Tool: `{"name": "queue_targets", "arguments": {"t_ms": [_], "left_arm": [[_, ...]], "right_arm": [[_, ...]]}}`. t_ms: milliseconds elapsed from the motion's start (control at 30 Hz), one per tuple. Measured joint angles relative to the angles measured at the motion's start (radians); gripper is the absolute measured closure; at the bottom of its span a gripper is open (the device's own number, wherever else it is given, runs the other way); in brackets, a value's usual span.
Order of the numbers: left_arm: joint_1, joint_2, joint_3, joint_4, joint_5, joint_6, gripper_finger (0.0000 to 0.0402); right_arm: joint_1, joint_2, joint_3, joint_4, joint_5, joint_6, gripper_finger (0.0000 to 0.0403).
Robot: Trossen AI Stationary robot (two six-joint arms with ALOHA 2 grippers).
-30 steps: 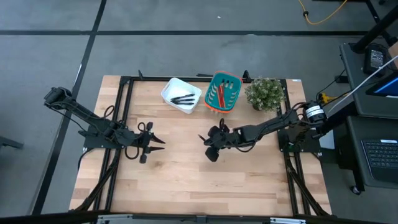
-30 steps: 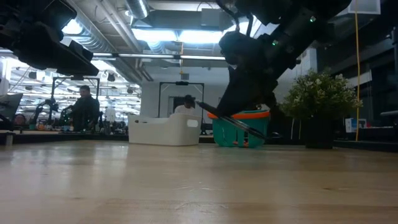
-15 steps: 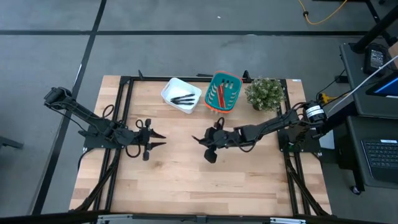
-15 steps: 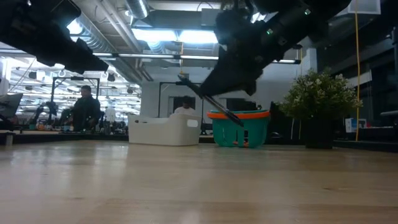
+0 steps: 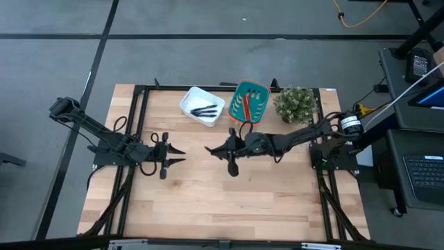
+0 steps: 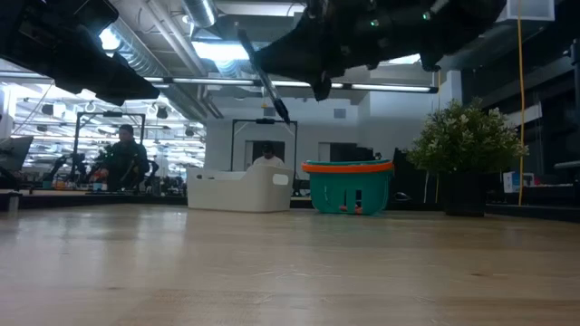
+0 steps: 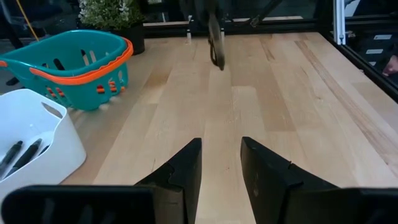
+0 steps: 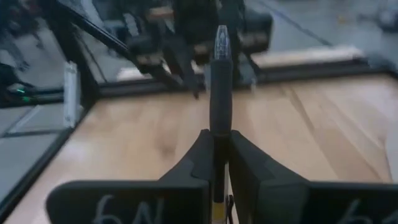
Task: Sort pens & pencils
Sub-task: Put the black pen into the white bin
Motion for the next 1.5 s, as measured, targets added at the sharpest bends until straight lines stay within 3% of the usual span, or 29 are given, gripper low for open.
{"name": "queue_targets", "arguments": {"t_ms": [300, 533, 700, 900, 1500], "left_arm": [[0.0, 0.0, 0.0, -0.001, -0.002, 0.03, 0.0296], [0.009, 0.0, 0.0, 0.027, -0.018, 0.087, 0.0296], [0.062, 0.0, 0.0, 0.068, -0.02, 0.109, 0.0296], [0.136, 0.0, 0.0, 0.068, -0.02, 0.109, 0.0296], [0.206, 0.0, -0.001, 0.03, -0.011, 0.135, 0.0296]], "right_arm": [[-0.067, 0.0, -0.15, 0.353, -0.09, -0.013, 0.0374], [-0.099, 0.022, -0.145, 0.353, -0.092, -0.049, 0.0374], [-0.135, 0.07, -0.118, 0.366, -0.01, -0.066, 0.0374], [-0.192, 0.164, -0.011, 0.377, -0.004, -0.113, 0.0374], [-0.265, 0.442, 0.328, 0.356, 0.387, -0.23, 0.0374]]}}
